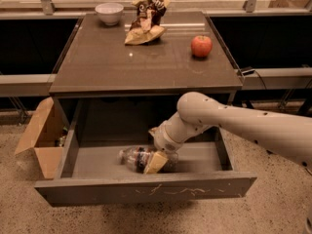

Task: Pick water bottle from top drawer and place on counter

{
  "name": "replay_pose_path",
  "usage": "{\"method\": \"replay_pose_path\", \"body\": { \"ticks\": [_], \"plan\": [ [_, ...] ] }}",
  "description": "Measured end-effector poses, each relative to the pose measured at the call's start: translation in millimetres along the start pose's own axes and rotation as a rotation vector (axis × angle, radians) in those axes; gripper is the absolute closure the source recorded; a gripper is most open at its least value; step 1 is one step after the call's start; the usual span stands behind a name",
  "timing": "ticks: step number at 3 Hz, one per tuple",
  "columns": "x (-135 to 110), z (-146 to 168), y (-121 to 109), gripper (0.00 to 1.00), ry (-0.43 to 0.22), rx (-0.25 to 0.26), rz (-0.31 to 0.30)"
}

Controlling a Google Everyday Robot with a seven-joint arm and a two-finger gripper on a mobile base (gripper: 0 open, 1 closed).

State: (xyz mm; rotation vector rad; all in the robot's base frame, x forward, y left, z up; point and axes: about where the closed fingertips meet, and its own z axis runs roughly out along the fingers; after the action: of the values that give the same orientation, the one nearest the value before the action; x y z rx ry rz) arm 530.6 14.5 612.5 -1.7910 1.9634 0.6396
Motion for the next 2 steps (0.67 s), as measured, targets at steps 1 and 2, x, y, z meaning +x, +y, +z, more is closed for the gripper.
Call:
{"method": "replay_pose_path", "body": {
  "ticks": [1, 2],
  "plan": [
    [8.0, 10.4, 0.3, 0.18, 0.017, -0.014, 0.012],
    [9.1, 11.7, 0.4, 0.42, 0.019, -0.016, 0.013]
  ]
}}
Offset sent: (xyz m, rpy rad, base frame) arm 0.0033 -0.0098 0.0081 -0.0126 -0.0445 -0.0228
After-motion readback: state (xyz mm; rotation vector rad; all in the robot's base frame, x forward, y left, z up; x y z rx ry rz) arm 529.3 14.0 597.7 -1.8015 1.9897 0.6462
